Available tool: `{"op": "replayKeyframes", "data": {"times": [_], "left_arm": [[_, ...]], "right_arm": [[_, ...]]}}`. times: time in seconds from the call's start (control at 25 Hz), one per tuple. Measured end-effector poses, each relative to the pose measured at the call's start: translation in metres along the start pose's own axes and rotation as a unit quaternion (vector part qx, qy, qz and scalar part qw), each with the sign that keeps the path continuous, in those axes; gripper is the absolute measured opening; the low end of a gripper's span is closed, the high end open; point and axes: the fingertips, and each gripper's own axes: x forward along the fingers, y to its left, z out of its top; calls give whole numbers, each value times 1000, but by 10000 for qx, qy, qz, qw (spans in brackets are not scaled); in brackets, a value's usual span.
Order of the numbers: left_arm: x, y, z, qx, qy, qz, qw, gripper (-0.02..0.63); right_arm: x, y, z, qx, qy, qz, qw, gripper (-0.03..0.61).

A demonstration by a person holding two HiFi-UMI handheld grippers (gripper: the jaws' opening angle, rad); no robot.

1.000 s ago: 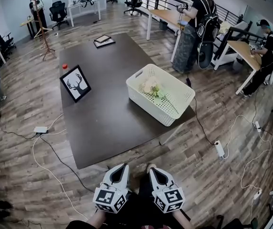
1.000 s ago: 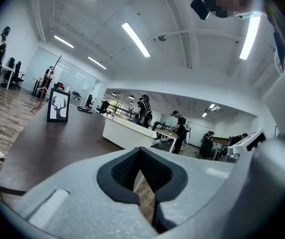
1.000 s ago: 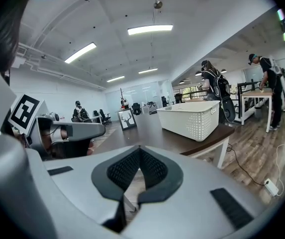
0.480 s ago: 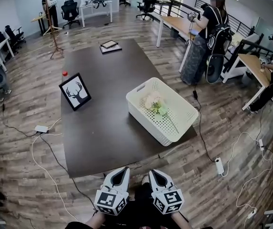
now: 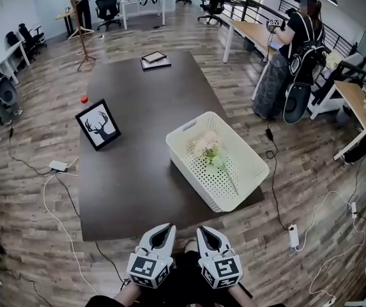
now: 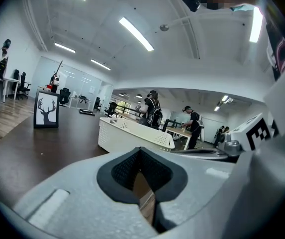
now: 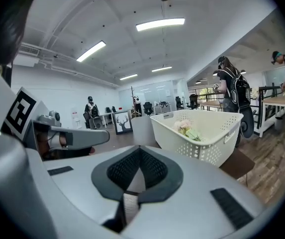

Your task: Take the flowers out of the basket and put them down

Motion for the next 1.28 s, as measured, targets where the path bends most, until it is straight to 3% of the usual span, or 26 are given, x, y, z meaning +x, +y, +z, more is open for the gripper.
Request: {"op": "replayKeyframes", "data": {"times": [0.56, 0.8, 1.12, 1.28], "left_arm": [[77, -22, 19, 219, -204, 400, 9988, 9], [92, -14, 25, 201, -151, 450, 9987, 9], [108, 6, 41, 181, -131, 265, 9994, 9], [114, 17, 45, 131, -122, 234, 9996, 9]], "right_arm": [[23, -75, 36, 121, -335, 557, 9978, 6], [25, -92, 71, 356, -876, 439, 9946, 6], [42, -109, 99, 430, -939, 136, 9946, 6], [53, -116, 101, 708, -850, 30, 9939, 6]]}}
